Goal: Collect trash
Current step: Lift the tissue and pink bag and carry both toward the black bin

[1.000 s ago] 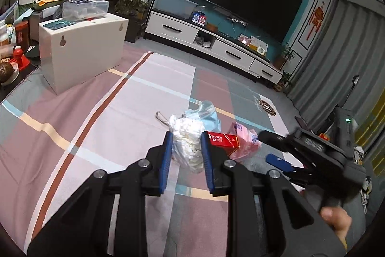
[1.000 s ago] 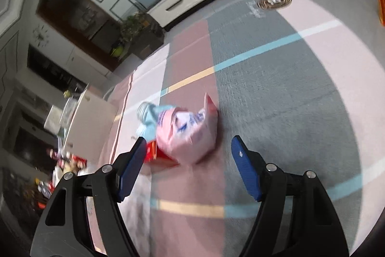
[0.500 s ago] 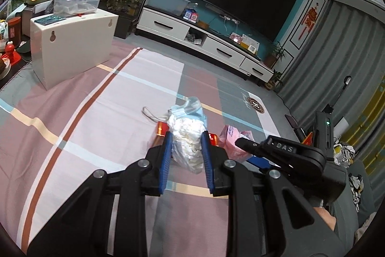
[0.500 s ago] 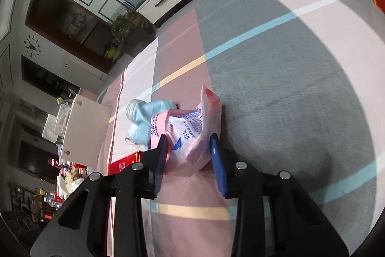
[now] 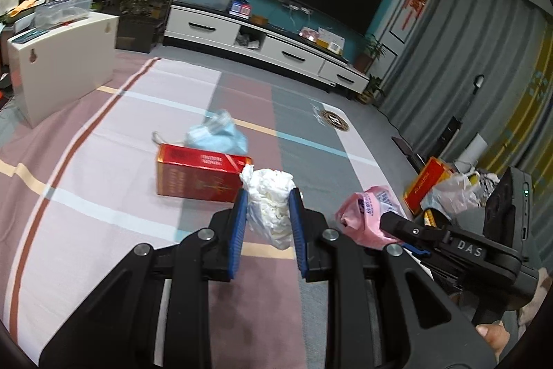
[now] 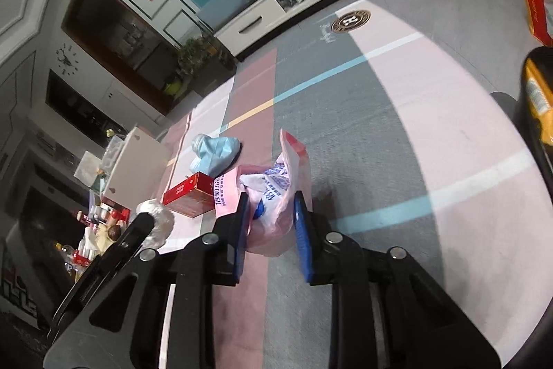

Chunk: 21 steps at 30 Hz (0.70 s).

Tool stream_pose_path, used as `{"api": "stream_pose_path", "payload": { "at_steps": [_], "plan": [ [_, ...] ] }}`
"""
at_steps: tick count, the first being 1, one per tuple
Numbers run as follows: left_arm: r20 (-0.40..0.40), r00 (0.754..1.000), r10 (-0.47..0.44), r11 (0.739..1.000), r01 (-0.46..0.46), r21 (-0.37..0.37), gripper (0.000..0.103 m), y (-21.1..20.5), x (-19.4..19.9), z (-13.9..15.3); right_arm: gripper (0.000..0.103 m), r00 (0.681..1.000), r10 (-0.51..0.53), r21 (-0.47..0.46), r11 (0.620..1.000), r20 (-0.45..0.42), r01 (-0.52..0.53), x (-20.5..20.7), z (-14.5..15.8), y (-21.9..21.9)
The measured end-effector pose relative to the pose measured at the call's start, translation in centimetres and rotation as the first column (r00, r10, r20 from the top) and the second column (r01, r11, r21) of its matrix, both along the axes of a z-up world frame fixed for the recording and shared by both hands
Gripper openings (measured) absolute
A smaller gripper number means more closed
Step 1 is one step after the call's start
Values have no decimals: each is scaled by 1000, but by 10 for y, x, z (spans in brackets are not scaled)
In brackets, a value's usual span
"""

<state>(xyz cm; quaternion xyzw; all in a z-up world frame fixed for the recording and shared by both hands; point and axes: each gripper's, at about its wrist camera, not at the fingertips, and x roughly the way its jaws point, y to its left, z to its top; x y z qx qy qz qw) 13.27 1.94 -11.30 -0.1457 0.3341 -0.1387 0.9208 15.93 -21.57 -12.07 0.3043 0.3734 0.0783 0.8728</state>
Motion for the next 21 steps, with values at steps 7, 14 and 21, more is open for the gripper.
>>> {"api": "stream_pose_path", "payload": {
  "at_steps": [7,14,21],
  "plan": [
    [16,997,-75,997,75,32,25,-25,-11,1,25,998,-27,25,999,62,25,-18,3,-18],
    [-4,990,-144,989,144,41,25,-38,-21,-4,25,997,-17,-25,1000,76,19,-24,8,-22],
    [-19,986,-166,983,167,73,25,-45,-26,-10,25,996,-14,-76,997,93,22,-37,14,-28]
  ]
}}
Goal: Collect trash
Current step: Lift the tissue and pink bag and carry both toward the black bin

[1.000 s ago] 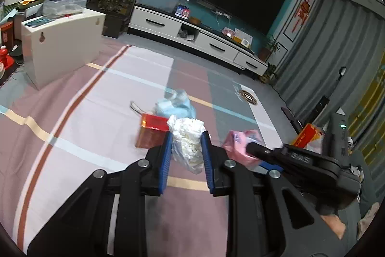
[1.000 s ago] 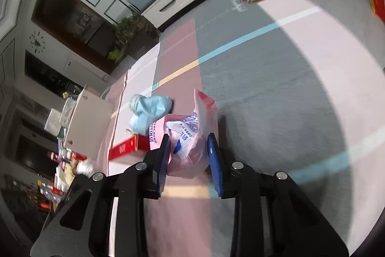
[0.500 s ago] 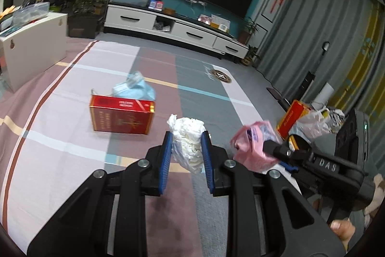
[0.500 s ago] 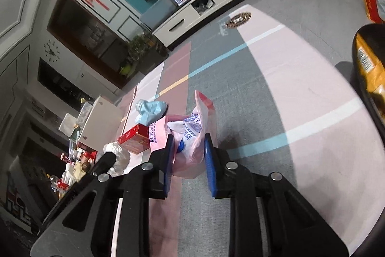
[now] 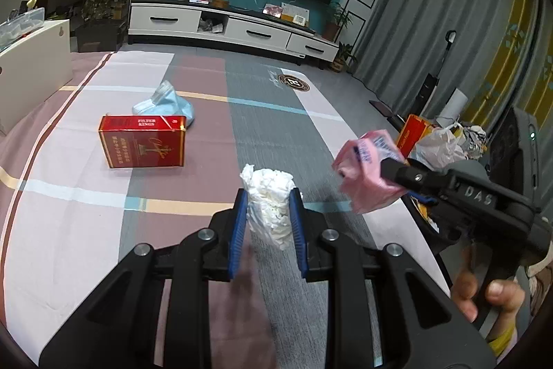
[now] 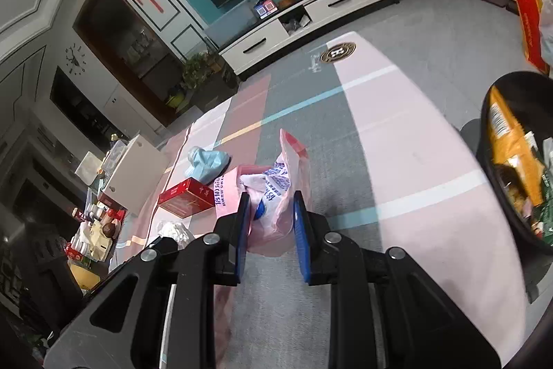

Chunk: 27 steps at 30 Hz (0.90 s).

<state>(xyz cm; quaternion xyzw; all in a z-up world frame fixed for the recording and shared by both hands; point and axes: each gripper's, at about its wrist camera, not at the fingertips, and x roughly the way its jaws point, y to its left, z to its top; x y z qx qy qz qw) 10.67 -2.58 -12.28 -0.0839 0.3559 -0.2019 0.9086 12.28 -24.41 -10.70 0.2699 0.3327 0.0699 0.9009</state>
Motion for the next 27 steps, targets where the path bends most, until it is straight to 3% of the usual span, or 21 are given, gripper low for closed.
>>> {"api": "stream_pose_path", "payload": {
  "at_steps": [13,27],
  "plan": [
    [12,997,-72,994,73,-79,25,-30,-14,13,25,994,-99,32,995,47,97,-39,14,-57],
    [41,985,-166,984,168,-54,25,-97,-25,30,25,972,-220,98,972,80,212,-71,19,-120]
  ]
}}
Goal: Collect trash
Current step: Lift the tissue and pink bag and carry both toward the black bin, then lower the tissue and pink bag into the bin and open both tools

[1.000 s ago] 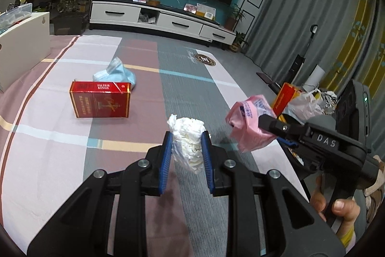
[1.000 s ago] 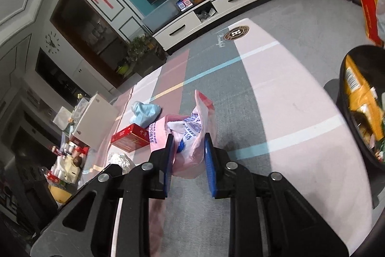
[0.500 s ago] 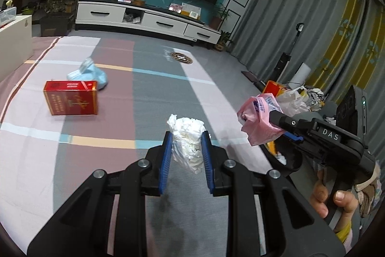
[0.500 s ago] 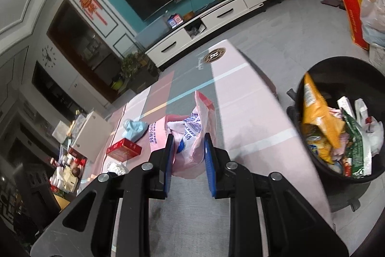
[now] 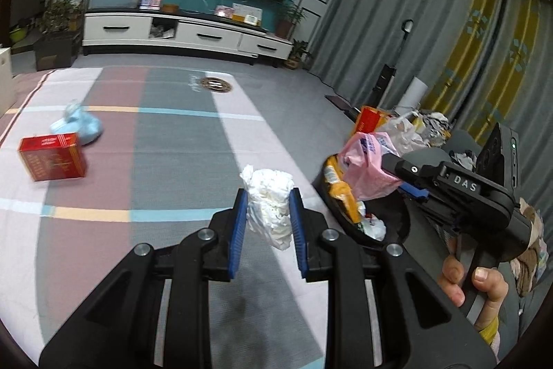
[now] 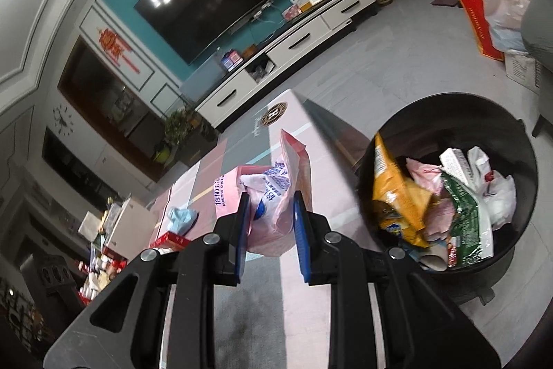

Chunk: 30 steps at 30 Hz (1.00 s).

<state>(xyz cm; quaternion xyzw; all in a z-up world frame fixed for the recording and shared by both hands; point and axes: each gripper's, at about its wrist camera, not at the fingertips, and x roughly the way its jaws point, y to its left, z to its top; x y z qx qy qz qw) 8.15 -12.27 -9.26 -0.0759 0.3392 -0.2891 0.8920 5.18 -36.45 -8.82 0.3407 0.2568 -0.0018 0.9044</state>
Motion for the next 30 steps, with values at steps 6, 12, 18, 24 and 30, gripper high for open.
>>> {"api": "stream_pose_path", "payload": {
  "at_steps": [6,12,18,24,30],
  "plan": [
    [21,997,-73,997,73,12,25,-40,0,7,25,998,-58,43,997,15,57,-11,0,-28],
    [15,990,-138,990,137,26,25,-79,5,7,25,995,-97,48,994,15,97,-21,-1,-44],
    [6,981,-194,979,193,60,25,-119,9,2,25,989,-147,-1,989,-9,147,-33,-1,-61],
    [-9,971,-241,967,241,80,25,-155,14,-7,25,975,-212,-27,977,-64,211,-46,-13,-90],
    [-46,962,-270,958,273,84,25,-185,22,-20,25,956,-254,-60,967,-147,248,-47,-31,-110]
  ]
}}
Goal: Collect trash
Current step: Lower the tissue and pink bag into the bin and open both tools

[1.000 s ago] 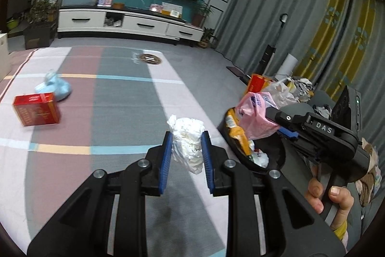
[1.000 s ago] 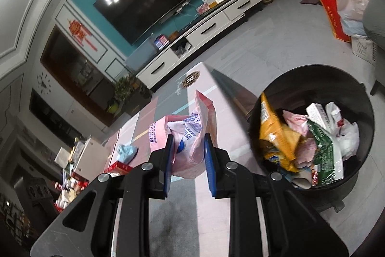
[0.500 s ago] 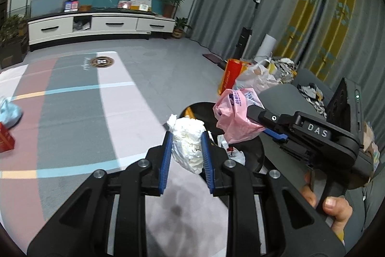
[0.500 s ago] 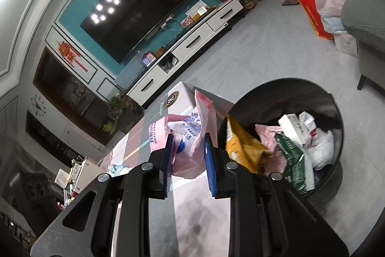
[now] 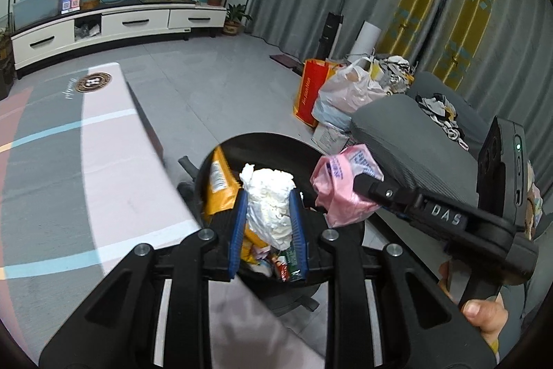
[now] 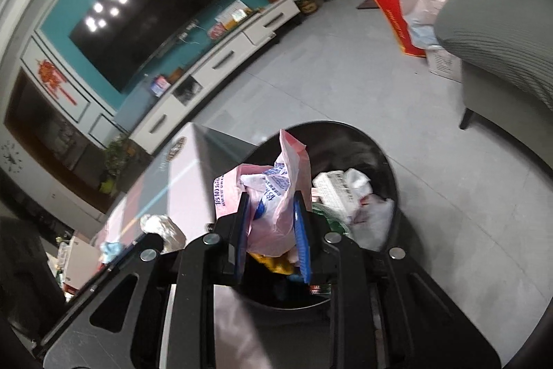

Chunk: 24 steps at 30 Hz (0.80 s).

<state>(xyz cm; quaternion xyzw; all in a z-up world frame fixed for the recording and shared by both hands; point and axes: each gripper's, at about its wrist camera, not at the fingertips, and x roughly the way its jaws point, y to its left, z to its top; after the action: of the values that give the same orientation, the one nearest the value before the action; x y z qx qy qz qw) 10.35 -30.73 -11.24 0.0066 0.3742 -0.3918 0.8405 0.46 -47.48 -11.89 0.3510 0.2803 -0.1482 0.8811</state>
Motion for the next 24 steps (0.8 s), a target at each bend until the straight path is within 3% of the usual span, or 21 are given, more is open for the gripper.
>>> {"api": "stream_pose_path", "payload": {
  "at_steps": [8,17,20,22,24],
  "plan": [
    [-35,999,-39,997,41,61,25,-40,6,-22,25,996,-22,15,1000,-82,23,2,-20,-17],
    [-54,998,-42,993,48,106,25,-64,17,-36,25,993,-32,38,999,-114,37,5,-27,-25],
    [-54,998,-41,993,47,110,35,-66,19,-38,26,991,-33,60,997,-127,41,9,-30,-26],
    [-45,998,-39,993,44,107,51,-68,19,-36,29,991,-30,78,996,-130,41,11,-32,-28],
    [-38,999,-38,994,42,100,54,-67,18,-34,30,990,-36,79,996,-134,47,12,-32,-28]
  ]
}}
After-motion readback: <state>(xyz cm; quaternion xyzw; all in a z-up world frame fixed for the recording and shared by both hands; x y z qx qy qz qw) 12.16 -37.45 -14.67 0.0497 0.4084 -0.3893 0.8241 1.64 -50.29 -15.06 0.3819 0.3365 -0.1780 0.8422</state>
